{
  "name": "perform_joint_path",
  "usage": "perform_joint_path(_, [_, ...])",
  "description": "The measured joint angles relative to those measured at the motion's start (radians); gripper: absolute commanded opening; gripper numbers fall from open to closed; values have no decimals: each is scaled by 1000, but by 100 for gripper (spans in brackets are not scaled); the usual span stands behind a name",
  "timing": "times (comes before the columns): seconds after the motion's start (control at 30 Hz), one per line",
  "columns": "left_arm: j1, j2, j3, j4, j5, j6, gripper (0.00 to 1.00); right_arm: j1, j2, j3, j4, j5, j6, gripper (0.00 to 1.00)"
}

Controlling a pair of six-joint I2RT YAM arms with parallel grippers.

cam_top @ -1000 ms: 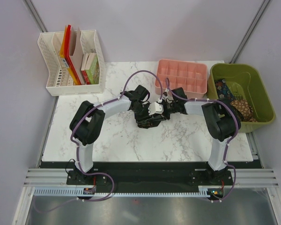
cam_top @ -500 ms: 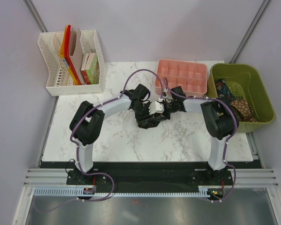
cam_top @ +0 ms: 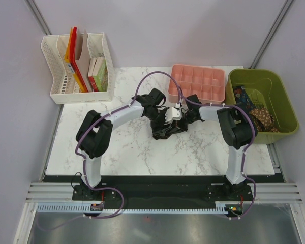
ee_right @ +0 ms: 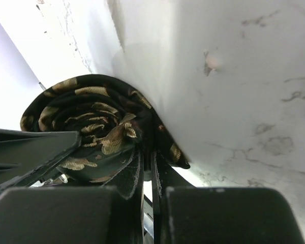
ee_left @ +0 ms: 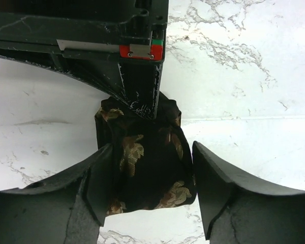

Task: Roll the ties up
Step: Roll the tie at the center of the board.

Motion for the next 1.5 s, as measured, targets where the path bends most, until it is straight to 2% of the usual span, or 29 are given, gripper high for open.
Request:
perform_joint_path(0.23, [6,-12,-5,-3,2,21,77,0,8,30,-51,18,-28,0])
perform_joint_path(0.5, [8,-15,-48,-1,-6,113,80,0,8,39,-68,24,-46,0])
perform_joint_path(0.73, [8,-15,-82,27,-22,156,57,0,13,51,-85,27,-58,0])
perform_joint_path(0.77, [7,-14,-82,29,-25,156,48,0,14,53,-89,27,-60,0])
perform_joint_path(0.87, [0,0,-71,22,-38,132,34,0,14,56,-92,28,-64,2])
perform_joint_path(0.9, [-3,8,-65,23,-45,121,33,0,14,58,-95,29,-66,4])
perform_joint_path(1.03, [-13,15,-60,27,-76,74,26,0,14,73,-115,44,-76,16])
perform_joint_path(1.07, [-13,15,-60,31,-82,63,22,0,13,76,-118,49,-77,25])
perform_joint_path(1.17, [-18,15,-67,50,-101,26,20,0,5,83,-128,66,-79,42])
perform_joint_path(1.33, [-18,14,-75,69,-109,-24,18,-18,-43,84,-158,112,-88,56])
perform_joint_path(1.47, [-18,14,-76,76,-112,-46,17,-41,-80,73,-166,125,-97,74])
perform_joint_path(1.5, [-18,14,-76,77,-112,-50,17,-46,-93,66,-165,126,-96,76])
